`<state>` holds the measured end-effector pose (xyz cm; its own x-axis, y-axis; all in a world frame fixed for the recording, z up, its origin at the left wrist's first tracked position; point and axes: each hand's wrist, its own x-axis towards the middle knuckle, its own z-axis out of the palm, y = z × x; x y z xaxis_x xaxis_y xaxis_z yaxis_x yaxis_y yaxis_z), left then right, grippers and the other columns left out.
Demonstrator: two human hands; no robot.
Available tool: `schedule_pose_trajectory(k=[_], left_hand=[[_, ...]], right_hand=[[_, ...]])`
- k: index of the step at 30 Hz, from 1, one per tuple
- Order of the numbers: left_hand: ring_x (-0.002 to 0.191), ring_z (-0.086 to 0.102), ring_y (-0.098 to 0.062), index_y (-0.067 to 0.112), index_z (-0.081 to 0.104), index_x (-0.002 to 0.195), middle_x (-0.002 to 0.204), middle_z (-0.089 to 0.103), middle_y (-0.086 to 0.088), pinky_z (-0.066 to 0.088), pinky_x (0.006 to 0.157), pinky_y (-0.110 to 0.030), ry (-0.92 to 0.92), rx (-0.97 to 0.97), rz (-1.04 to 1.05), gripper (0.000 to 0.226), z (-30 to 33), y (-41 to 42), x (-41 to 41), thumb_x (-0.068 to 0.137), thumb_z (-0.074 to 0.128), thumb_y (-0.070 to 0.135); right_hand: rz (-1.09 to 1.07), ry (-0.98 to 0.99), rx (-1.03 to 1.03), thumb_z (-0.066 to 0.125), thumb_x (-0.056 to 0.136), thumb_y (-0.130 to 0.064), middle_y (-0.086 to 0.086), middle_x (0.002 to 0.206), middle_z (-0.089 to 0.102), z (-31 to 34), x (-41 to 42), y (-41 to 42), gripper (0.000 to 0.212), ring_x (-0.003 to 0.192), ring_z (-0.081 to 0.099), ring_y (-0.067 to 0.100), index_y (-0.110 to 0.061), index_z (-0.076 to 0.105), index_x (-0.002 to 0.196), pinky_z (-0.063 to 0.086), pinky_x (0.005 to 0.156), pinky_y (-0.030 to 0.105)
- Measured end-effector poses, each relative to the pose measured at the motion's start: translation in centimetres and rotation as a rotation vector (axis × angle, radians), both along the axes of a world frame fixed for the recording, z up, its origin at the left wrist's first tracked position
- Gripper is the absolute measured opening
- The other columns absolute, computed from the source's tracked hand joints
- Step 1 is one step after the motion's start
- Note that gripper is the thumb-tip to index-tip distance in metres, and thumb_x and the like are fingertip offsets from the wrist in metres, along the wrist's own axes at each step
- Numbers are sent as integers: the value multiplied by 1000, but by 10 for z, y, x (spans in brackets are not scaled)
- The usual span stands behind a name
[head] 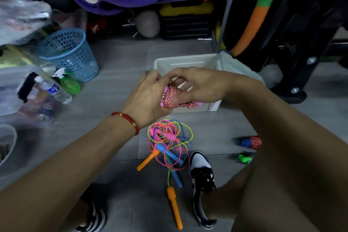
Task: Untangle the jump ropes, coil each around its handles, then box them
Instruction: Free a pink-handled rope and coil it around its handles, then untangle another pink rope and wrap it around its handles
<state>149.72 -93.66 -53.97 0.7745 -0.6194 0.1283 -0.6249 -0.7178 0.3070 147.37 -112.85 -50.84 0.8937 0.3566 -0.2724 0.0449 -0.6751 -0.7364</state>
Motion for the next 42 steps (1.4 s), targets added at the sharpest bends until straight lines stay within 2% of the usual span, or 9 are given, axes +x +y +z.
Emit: schedule_pose_trajectory(k=[7, 10, 13, 16, 21, 29, 32, 37, 42], left_hand=[[113, 56, -32, 35, 35, 143, 131, 38, -2, 50, 99, -42, 207, -206, -55, 102, -39, -91, 15, 56, 88, 29], [113, 52, -25, 32, 38, 143, 129, 39, -3, 46, 101, -34, 405, -201, 28, 98, -70, -118, 17, 58, 85, 33], [97, 57, -28, 30, 48, 133, 125, 47, -6, 51, 94, -37, 564, -204, 122, 97, -105, -135, 19, 43, 68, 57], [99, 63, -36, 34, 53, 123, 121, 52, -8, 55, 90, -51, 691, -181, 176, 89, -143, -140, 24, 39, 67, 56], [94, 64, -32, 37, 54, 116, 119, 52, -7, 55, 90, -53, 766, -104, 192, 66, -168, -132, 22, 52, 72, 40], [71, 59, 8, 28, 54, 109, 93, 58, -6, 48, 81, -27, 740, -78, 197, 50, -169, -68, 38, 82, 71, -10], [94, 59, -16, 40, 59, 101, 108, 66, -5, 52, 84, -35, 734, -59, 207, 47, -143, -32, 35, 83, 75, 0], [97, 63, -25, 43, 59, 106, 113, 62, -3, 50, 70, -17, 591, 74, 110, 44, -84, 45, 23, 76, 84, 24], [94, 58, 6, 38, 56, 107, 109, 61, 14, 44, 76, -5, 602, 277, 5, 32, -24, 101, 10, 86, 76, 25]], right_hand=[[-303, 173, 137, 87, 75, -29, 12, 106, 73, -47, -17, -104, 76, 83, 73, 23, -18, 47, 139, 59, 79, 39], [-555, 161, -11, 79, 82, -45, 13, 87, 72, -120, -66, -155, 32, 77, 64, 27, -17, 70, 95, 51, 73, 36], [-1144, 223, 194, 81, 82, -41, 16, 65, 66, -213, -144, -174, 30, 57, 58, 21, -19, 69, 65, 53, 59, 39], [-1699, 353, 537, 82, 82, -26, 26, 84, 72, -289, -210, -163, 27, 69, 67, 31, -2, 72, 82, 58, 76, 62], [-2095, 392, 814, 73, 89, -14, 29, 77, 70, -347, -250, -124, 26, 73, 70, 38, 11, 66, 88, 60, 81, 54], [-2024, 216, 1009, 71, 90, -12, 22, 113, 67, -373, -232, -127, 48, 97, 71, 36, -6, 47, 131, 61, 74, 41], [-1933, 302, 823, 64, 93, -11, 18, 101, 69, -343, -220, -122, 32, 87, 68, 29, -9, 51, 123, 58, 71, 42], [-1315, 190, 603, 63, 93, -4, 5, 78, 62, -223, -160, -116, 14, 71, 59, 18, -1, 65, 107, 50, 58, 18], [-592, 193, 409, 55, 97, 3, 11, 99, 67, -80, -61, -101, 21, 85, 65, 24, 0, 62, 116, 48, 76, 35]])
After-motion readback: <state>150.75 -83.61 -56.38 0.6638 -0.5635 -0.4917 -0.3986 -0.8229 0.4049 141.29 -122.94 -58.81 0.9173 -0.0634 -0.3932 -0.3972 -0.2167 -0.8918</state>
